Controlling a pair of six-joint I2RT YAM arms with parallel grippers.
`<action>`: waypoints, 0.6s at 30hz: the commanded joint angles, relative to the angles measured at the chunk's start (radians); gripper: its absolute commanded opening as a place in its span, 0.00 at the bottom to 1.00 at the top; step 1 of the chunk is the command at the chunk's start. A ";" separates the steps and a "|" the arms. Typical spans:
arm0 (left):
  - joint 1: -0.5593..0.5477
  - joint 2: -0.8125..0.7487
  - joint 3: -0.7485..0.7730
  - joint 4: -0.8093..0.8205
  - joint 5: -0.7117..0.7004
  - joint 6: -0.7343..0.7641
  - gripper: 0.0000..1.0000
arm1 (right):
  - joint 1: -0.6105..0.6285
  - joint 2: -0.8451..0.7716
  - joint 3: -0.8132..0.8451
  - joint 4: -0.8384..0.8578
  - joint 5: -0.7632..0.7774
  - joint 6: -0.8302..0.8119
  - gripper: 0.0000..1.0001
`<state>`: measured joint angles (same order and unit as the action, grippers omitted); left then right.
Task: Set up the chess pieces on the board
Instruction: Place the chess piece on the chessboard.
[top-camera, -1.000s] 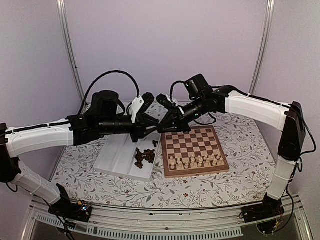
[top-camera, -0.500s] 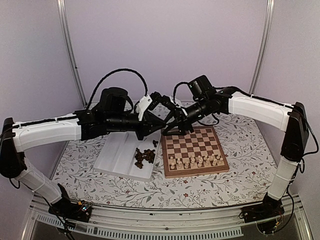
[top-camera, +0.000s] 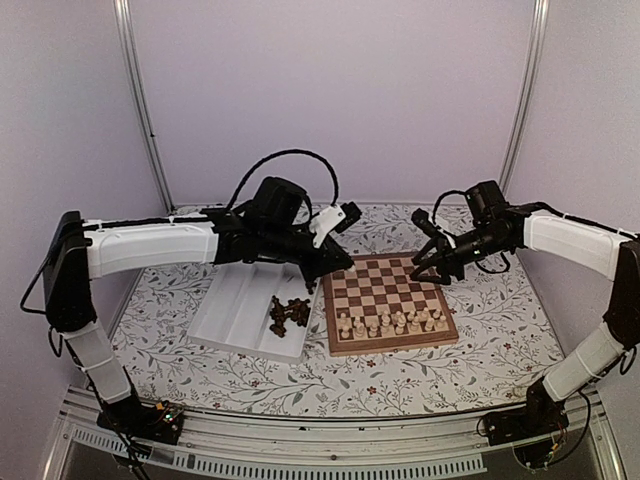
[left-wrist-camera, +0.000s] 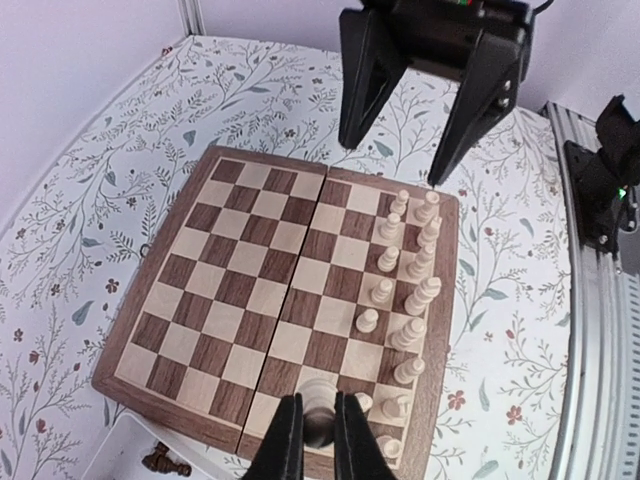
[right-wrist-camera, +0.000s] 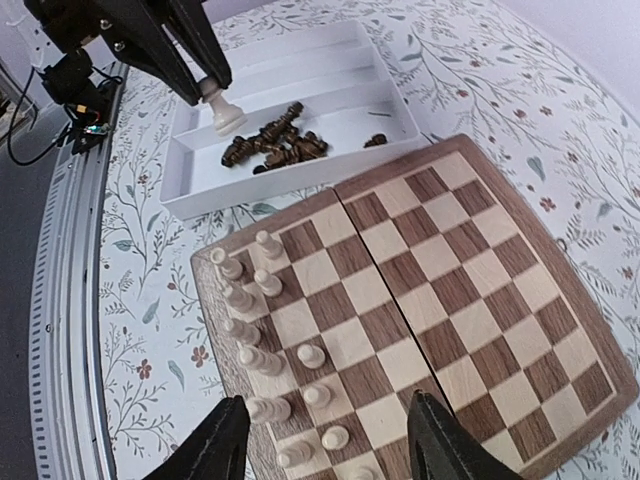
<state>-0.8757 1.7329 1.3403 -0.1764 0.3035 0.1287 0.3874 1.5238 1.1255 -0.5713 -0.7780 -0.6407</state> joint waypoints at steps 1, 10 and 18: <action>-0.028 0.097 0.117 -0.137 -0.003 0.052 0.09 | -0.074 -0.085 -0.073 0.071 0.022 0.002 0.56; -0.084 0.320 0.328 -0.323 -0.050 0.094 0.09 | -0.090 -0.055 -0.071 0.091 0.079 0.012 0.56; -0.121 0.446 0.450 -0.396 -0.065 0.113 0.09 | -0.092 -0.066 -0.086 0.093 0.092 0.012 0.57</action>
<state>-0.9764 2.1342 1.7203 -0.5037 0.2527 0.2173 0.2996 1.4677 1.0508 -0.4988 -0.7044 -0.6392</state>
